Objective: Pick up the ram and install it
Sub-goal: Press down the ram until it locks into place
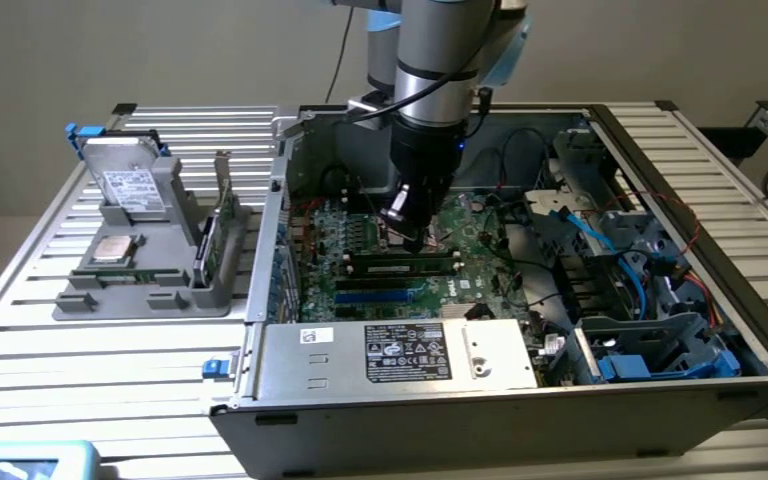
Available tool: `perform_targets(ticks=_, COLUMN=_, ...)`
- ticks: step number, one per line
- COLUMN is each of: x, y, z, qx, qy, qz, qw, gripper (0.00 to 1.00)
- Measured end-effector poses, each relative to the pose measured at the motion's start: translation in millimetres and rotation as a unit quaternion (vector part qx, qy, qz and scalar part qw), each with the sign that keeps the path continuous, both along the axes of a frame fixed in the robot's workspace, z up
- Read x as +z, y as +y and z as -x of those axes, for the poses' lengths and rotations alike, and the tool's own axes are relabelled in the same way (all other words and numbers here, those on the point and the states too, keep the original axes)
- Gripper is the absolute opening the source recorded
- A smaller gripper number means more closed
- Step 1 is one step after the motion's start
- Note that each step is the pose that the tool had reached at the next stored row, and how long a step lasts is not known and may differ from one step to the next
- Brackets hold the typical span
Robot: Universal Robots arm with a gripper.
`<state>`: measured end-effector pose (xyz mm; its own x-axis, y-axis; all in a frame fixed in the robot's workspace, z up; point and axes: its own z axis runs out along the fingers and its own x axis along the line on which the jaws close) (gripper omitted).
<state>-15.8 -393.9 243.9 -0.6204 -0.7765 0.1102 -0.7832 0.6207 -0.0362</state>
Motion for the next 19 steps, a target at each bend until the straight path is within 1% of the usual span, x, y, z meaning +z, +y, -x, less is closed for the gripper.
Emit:
perform_targets(ticks=5, x=0.0, y=0.0, z=0.0, qx=-0.027, qy=-0.0019, qz=0.0003, qw=0.9996, gripper=0.11)
perform_targets(ticks=10, x=0.0, y=0.0, z=0.0, qx=-0.056, qy=-0.0039, qz=0.0003, qw=0.9984, gripper=0.11)
perform_targets(ticks=15, x=0.0, y=0.0, z=0.0, qx=-0.084, qy=-0.0060, qz=0.0004, qw=0.9964, gripper=0.11)
perform_targets(ticks=19, x=0.0, y=0.0, z=0.0, qx=-0.107, qy=-0.0074, qz=0.0004, qw=0.9942, gripper=0.11)
